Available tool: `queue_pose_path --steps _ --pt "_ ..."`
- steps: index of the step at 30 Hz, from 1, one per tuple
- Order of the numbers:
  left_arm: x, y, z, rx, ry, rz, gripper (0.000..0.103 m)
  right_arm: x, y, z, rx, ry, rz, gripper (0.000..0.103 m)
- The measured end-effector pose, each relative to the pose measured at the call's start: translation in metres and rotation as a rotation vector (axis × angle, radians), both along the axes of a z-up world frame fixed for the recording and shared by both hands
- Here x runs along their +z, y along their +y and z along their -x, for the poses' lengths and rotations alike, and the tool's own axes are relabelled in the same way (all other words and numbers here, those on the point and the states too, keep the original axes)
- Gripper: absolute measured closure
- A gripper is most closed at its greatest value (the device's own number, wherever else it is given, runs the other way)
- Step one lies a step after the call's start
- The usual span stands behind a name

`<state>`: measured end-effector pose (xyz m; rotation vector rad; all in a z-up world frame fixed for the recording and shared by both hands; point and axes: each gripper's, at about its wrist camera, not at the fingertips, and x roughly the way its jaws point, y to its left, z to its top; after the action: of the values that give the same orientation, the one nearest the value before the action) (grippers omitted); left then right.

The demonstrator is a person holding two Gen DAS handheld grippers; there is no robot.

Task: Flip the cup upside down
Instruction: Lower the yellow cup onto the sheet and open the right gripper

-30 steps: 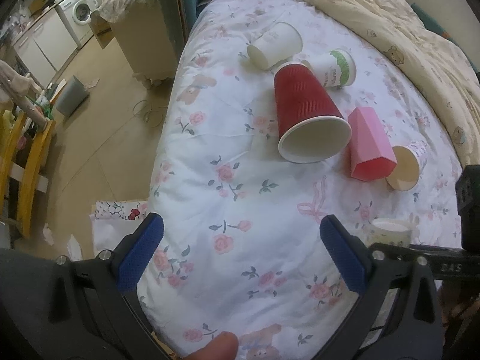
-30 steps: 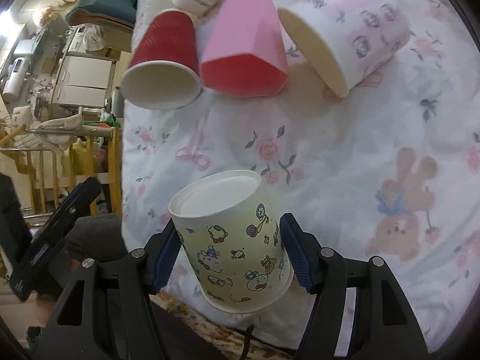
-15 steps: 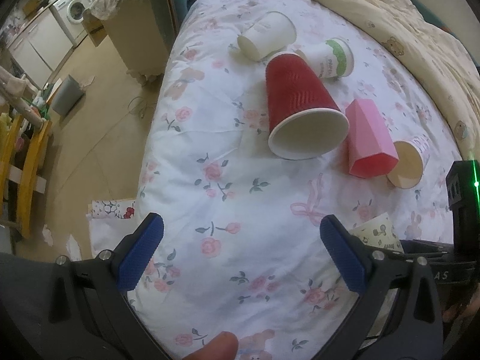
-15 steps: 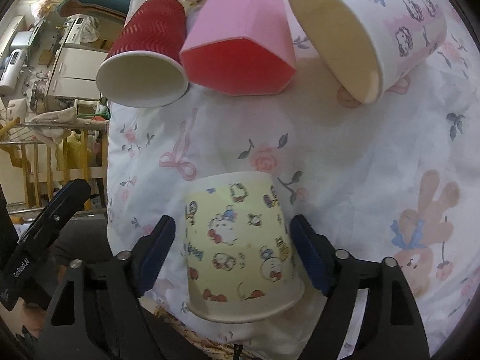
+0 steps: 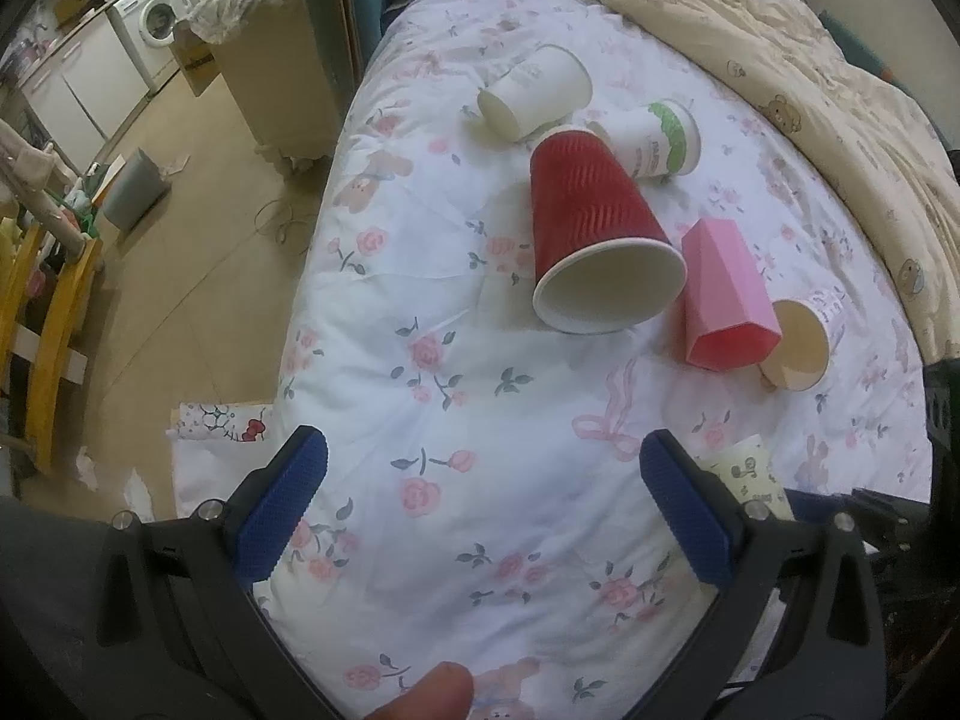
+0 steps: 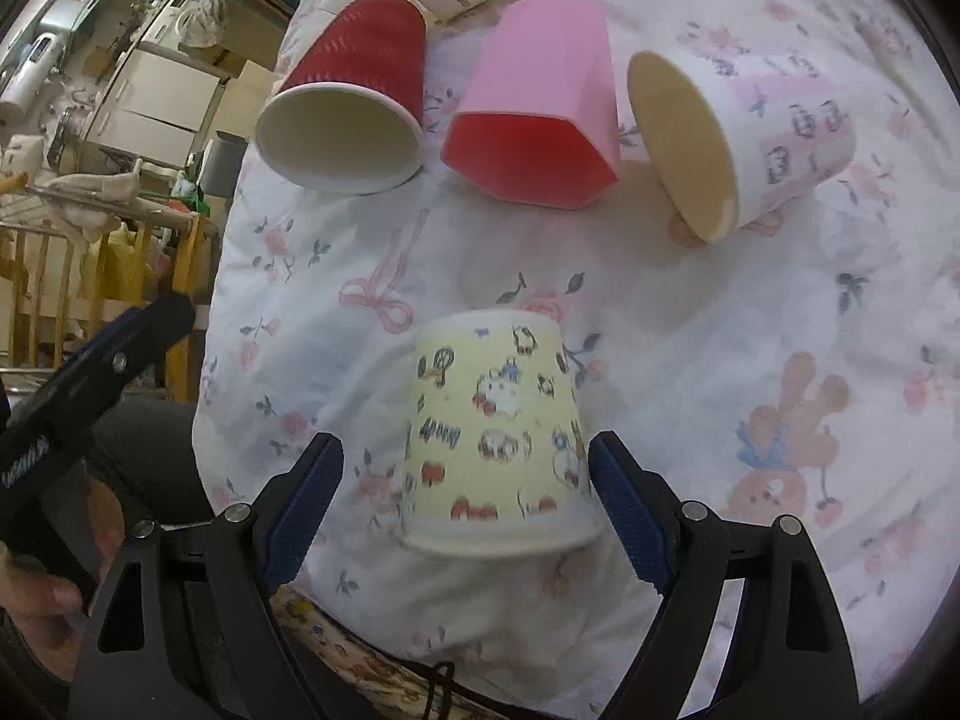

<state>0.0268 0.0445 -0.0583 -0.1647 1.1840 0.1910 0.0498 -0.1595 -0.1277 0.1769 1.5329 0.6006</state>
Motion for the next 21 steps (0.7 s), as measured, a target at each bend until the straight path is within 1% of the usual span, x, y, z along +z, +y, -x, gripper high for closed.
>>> queue_pose_path --steps 2,3,5,9,12,13,17,19,21 --pt "0.002 0.000 0.000 -0.001 -0.008 0.006 0.000 0.009 -0.007 0.001 -0.002 -0.017 0.010 0.017" --pt "0.003 0.000 0.001 -0.001 -0.011 0.009 0.000 0.016 -0.012 0.001 -0.021 -0.024 0.014 0.017" --pt "0.004 0.000 0.001 -0.002 -0.017 0.014 0.000 0.028 -0.018 0.001 -0.033 -0.036 -0.006 0.017" --pt "0.006 -0.002 0.004 -0.007 -0.026 0.013 0.000 0.062 -0.035 0.005 -0.044 -0.151 0.012 0.017" --pt "0.008 -0.003 0.005 -0.008 -0.038 0.012 0.000 0.079 -0.053 0.009 -0.090 -0.219 0.003 0.017" --pt "0.009 -0.004 0.005 -0.009 -0.043 0.010 0.000 0.085 -0.059 0.011 -0.113 -0.254 0.014 0.017" --pt "0.012 -0.008 0.006 -0.020 -0.059 0.015 0.000 0.101 -0.075 0.024 -0.188 -0.373 0.019 0.016" --pt "0.014 -0.010 0.006 -0.026 -0.071 0.023 0.000 0.103 -0.080 0.029 -0.226 -0.411 0.011 0.016" --pt "0.018 -0.013 0.007 -0.033 -0.087 0.022 0.000 0.102 -0.085 0.034 -0.260 -0.426 -0.007 0.016"
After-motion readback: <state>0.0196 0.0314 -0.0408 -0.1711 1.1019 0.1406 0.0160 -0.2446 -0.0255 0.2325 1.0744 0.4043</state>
